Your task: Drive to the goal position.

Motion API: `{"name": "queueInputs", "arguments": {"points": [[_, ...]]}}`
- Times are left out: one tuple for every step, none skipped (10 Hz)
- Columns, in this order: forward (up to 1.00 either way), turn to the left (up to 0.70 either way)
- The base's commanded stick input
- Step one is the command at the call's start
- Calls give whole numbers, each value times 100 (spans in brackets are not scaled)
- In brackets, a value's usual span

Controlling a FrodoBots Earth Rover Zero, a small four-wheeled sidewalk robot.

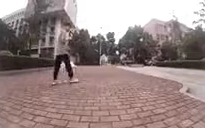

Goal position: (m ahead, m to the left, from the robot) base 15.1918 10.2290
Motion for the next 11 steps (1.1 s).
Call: {"name": "queueInputs", "arguments": {"points": [[70,0],[70,0],[70,0],[70,0],[70,0],[70,0],[70,0],[70,0],[70,0],[70,0],[70,0]]}}
